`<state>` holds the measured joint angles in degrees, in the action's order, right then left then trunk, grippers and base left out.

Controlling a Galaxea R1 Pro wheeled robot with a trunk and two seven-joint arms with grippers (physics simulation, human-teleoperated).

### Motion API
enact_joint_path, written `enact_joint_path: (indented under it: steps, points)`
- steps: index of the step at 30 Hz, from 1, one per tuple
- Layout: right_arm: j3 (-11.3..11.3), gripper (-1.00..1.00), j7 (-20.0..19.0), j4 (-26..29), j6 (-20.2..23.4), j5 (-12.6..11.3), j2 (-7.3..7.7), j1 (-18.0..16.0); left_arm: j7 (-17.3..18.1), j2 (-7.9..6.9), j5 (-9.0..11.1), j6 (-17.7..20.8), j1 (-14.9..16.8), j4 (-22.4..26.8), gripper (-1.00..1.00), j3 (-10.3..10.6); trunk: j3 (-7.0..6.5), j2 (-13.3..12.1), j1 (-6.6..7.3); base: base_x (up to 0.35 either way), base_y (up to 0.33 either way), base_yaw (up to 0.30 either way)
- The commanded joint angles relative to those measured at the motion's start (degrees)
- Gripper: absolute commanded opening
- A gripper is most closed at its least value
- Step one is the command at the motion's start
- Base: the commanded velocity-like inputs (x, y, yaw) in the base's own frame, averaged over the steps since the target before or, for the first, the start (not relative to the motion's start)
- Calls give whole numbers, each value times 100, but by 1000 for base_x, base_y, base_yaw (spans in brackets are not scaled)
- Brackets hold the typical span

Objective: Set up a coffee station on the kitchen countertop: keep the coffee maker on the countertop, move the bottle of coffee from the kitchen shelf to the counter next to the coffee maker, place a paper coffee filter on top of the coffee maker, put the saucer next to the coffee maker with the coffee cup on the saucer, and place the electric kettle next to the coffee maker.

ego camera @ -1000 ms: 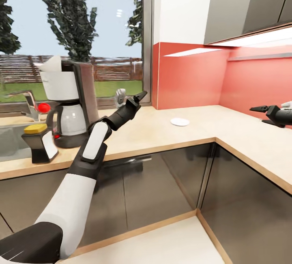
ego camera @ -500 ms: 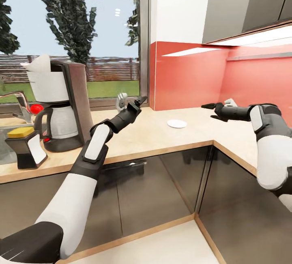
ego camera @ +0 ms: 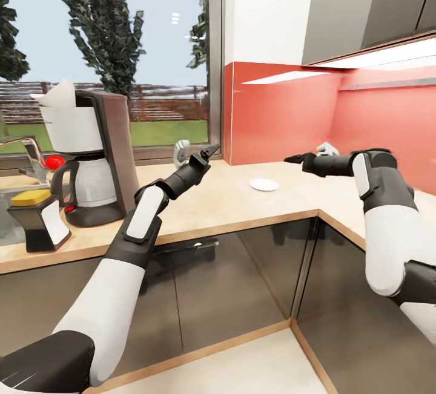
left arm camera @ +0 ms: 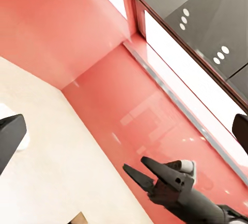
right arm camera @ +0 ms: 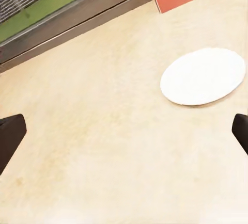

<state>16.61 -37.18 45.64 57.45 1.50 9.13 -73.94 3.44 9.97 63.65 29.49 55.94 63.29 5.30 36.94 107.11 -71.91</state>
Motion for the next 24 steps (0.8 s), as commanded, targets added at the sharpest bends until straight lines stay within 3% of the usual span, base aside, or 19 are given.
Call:
enact_joint_path:
  steps: [1,3,4,8,9,13,14,16,17,18,20,21,24]
  points:
    - [14,100,11,-26,22,-26,-43,-3,8,2,16,23,4,-1,100,-6,6,3,1,0,0,0]
    - [35,100,63,-65,12,-104,-132,-1,8,2,16,23,4,2,100,-5,6,3,1,0,0,0]
    - [91,100,127,-112,0,-200,-290,1,6,2,16,22,4,6,100,-3,6,3,1,0,0,0]
    - [252,100,150,-120,-8,-237,-342,2,7,2,16,22,4,1,100,-9,6,3,1,0,0,0]
    - [917,100,229,-130,-21,-247,-473,3,7,2,16,22,4,19,100,-10,6,3,1,0,0,0]
    - [1285,100,697,-121,-39,-261,-750,-3,4,2,16,27,4,16,100,-14,6,3,1,0,0,0]
    - [1496,100,1088,-108,-57,-305,-924,-16,1,2,16,28,4,13,100,-16,6,3,1,0,0,0]
    - [1681,100,1497,-77,-70,-430,-1115,-39,-20,2,16,29,4,13,100,-18,6,3,1,0,0,0]
    - [1756,100,1695,-48,-75,-537,-1202,-49,-33,2,16,29,4,12,100,-18,6,3,1,0,0,0]
    - [1864,100,2070,44,-82,-837,-1350,-62,-62,2,16,30,4,10,100,-19,6,3,1,0,0,0]
    - [1929,100,2432,187,-83,-1231,-1462,-68,-91,2,16,30,4,9,100,-19,6,3,1,0,0,0]
    - [1959,100,2794,353,-82,-1680,-1553,-70,-101,2,16,30,4,9,100,-20,6,3,1,0,0,0]
    - [1971,100,3326,650,-76,-2324,-1676,-64,-125,2,16,30,4,4,100,-22,6,3,1,0,0,0]
